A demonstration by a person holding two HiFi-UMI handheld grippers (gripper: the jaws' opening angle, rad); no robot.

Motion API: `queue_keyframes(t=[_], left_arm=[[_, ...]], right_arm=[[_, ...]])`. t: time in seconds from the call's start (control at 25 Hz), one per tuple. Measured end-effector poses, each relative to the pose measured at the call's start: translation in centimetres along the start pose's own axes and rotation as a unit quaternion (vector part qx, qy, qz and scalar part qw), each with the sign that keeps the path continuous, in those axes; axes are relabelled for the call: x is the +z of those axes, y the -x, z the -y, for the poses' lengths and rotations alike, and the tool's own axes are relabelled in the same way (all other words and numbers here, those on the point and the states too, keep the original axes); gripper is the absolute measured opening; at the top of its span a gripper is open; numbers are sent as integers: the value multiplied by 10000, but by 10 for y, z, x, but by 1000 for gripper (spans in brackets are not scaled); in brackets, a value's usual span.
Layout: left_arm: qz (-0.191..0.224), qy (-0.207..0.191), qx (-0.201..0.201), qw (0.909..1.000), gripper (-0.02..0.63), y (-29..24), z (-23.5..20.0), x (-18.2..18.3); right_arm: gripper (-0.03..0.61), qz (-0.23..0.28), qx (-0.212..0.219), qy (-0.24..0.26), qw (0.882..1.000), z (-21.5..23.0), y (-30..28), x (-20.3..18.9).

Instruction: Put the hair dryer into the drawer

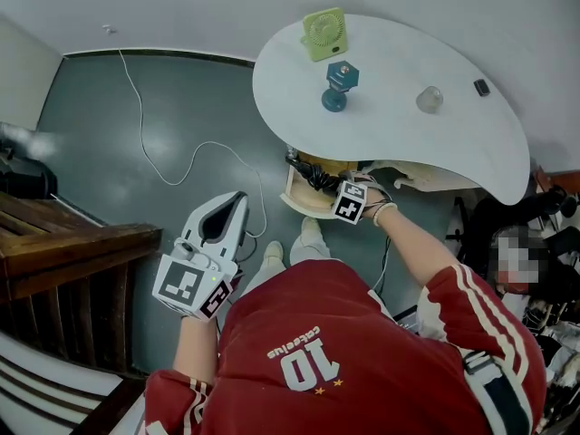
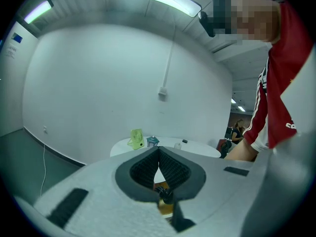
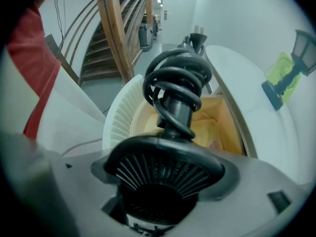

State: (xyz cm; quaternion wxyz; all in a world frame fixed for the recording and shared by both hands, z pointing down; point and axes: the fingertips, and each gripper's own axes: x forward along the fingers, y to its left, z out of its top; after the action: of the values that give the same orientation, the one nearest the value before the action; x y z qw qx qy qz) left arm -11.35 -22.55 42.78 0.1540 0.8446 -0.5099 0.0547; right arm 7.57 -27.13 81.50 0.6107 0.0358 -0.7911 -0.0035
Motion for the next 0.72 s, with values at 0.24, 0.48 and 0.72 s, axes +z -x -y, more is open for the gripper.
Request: queue_keyframes(t=[0.24, 0.48, 0.72], left_arm=[[-83, 57, 137, 9999, -1, -2, -7, -7], [-126, 96, 205, 9997, 0, -2, -13, -12], [-163, 122, 244, 9995, -2, -3, -16, -16]], right_arm=[[411, -281, 216, -97, 9993, 2, -26, -3], [411, -636, 298, -341, 9969, 5, -46, -16], [411, -1001, 219, -772, 9917, 12, -62, -31]])
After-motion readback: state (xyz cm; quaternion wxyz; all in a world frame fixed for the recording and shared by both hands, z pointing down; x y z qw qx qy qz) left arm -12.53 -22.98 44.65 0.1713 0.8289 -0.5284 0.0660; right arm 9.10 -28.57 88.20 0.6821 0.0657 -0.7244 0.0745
